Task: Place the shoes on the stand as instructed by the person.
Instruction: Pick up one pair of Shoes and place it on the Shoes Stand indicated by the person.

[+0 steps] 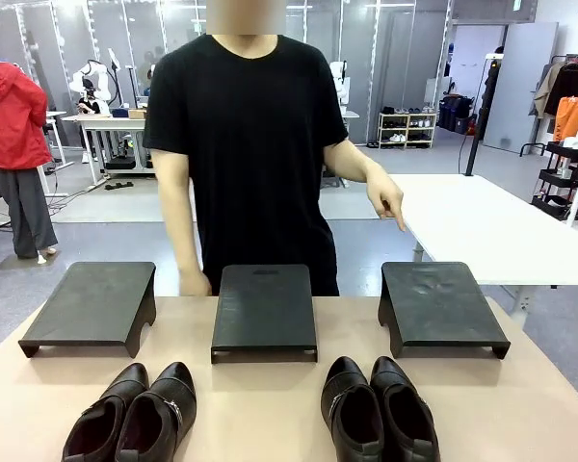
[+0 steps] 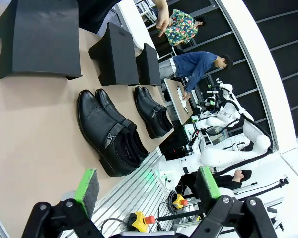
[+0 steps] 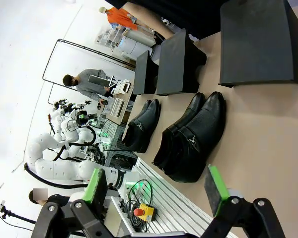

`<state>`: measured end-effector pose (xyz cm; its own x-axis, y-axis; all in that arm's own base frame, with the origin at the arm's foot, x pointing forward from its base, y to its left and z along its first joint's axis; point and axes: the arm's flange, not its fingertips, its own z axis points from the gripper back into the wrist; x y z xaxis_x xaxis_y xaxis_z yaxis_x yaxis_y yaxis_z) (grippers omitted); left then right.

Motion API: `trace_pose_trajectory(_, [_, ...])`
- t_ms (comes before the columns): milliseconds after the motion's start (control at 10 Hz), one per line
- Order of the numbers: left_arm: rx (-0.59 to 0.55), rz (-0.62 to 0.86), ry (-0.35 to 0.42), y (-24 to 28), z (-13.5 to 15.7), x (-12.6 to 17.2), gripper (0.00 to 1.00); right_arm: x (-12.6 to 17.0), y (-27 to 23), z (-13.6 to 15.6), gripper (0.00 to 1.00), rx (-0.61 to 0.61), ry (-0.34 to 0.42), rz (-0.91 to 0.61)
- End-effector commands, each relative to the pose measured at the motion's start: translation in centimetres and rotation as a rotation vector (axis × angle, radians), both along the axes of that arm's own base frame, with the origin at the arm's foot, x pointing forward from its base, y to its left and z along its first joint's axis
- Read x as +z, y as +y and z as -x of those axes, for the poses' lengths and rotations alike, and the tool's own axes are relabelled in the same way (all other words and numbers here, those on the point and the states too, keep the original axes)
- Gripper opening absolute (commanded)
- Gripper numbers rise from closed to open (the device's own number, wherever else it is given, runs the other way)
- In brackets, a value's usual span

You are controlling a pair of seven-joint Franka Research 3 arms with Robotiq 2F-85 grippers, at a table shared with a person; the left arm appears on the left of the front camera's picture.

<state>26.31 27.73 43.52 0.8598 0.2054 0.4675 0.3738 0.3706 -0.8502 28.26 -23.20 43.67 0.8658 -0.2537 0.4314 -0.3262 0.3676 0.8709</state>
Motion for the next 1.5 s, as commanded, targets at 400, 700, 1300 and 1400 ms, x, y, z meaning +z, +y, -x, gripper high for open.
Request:
trace_pose_trajectory(400, [-0.001, 0.007, -0.008, 0.1, 0.0, 0.0, 1.00, 0.1, 0.0, 0.0, 1.00, 0.003, -0.009, -0.008])
trace_pose_trajectory(700, [-0.001, 0.007, -0.008, 0.1, 0.0, 0.0, 1.00, 0.0, 0.0, 0.0, 1.00, 0.000, 0.000, 0.000])
trace_pose_trajectory(1300, [-0.001, 0.007, -0.008, 0.1, 0.0, 0.0, 1.00, 7.0, 8.9, -3.1, 1.00, 0.198, 0.178, 0.350])
trace_pose_trajectory(1400, [-0.001, 0.007, -0.008, 0.1, 0.0, 0.0, 1.00, 7.6, 11.2, -3.6, 1.00, 0.219, 0.211, 0.395])
